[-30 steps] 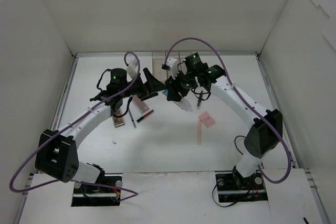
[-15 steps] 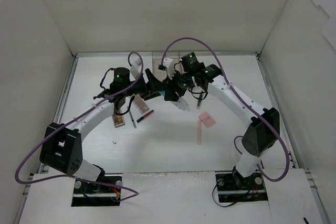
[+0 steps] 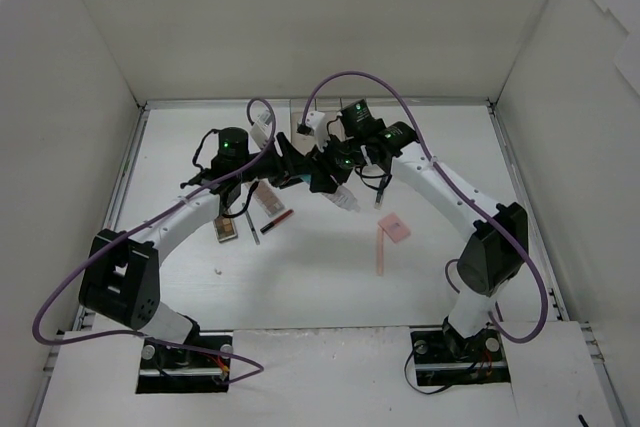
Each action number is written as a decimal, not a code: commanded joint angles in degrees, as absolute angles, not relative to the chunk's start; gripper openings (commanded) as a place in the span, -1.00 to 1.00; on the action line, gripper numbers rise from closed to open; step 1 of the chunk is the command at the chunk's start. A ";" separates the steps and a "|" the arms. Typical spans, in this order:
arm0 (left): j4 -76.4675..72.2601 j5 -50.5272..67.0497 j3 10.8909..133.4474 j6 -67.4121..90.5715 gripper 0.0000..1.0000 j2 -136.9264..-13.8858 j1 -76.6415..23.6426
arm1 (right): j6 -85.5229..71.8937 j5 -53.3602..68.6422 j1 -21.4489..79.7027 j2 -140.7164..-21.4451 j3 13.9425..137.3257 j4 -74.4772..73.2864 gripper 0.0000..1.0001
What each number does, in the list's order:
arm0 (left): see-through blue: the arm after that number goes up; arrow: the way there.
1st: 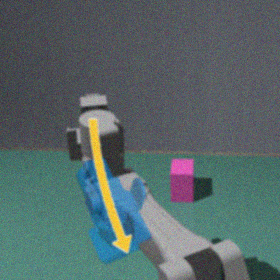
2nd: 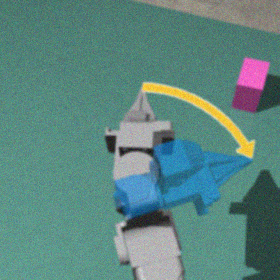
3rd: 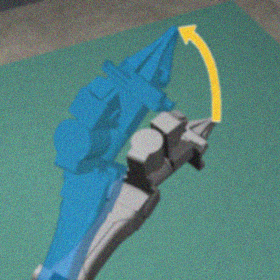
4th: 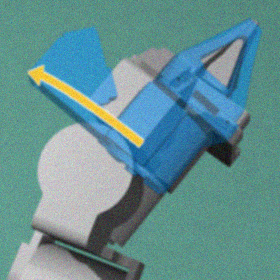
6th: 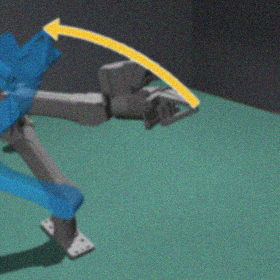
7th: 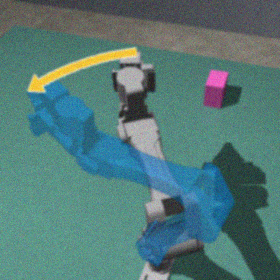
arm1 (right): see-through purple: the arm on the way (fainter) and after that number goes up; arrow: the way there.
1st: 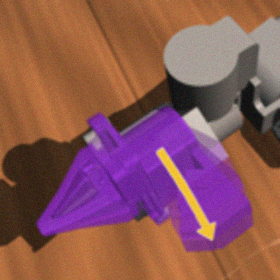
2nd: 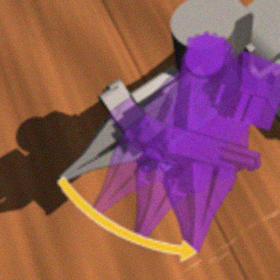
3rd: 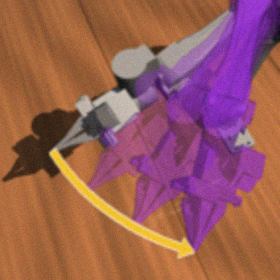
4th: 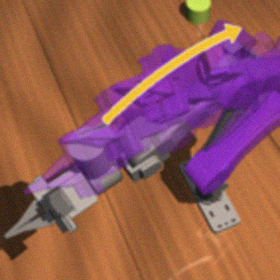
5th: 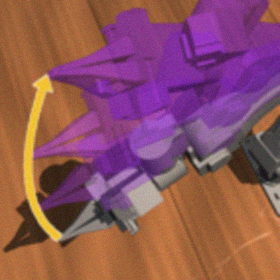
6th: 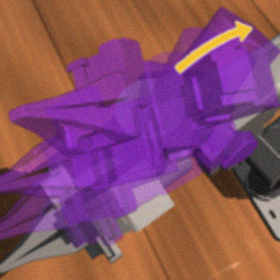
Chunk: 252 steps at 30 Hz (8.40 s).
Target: Organize the makeup
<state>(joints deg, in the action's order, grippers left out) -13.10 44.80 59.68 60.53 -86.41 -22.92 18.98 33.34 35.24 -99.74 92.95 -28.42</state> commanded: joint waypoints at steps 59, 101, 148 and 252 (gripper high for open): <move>-58.97 34.81 52.73 87.98 -1.00 -81.30 -11.07 | -55.63 54.32 16.35 -95.36 69.87 47.20 0.47; -64.43 32.52 54.32 87.19 -1.00 -84.55 -14.33 | -66.89 60.64 19.78 -100.11 72.69 62.93 -0.84; -63.19 29.53 52.82 84.46 -1.00 -82.53 -14.33 | -66.53 60.64 20.39 -101.95 71.98 62.75 -0.10; 25.93 -8.26 46.93 18.81 0.99 -44.56 -11.78 | 8.44 8.00 15.64 -141.94 142.56 -11.78 -0.23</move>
<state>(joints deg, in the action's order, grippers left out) 28.38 -7.60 46.68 19.44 -44.25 -11.94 8.62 8.58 15.46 -144.99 140.38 -17.32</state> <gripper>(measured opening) 0.995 0.453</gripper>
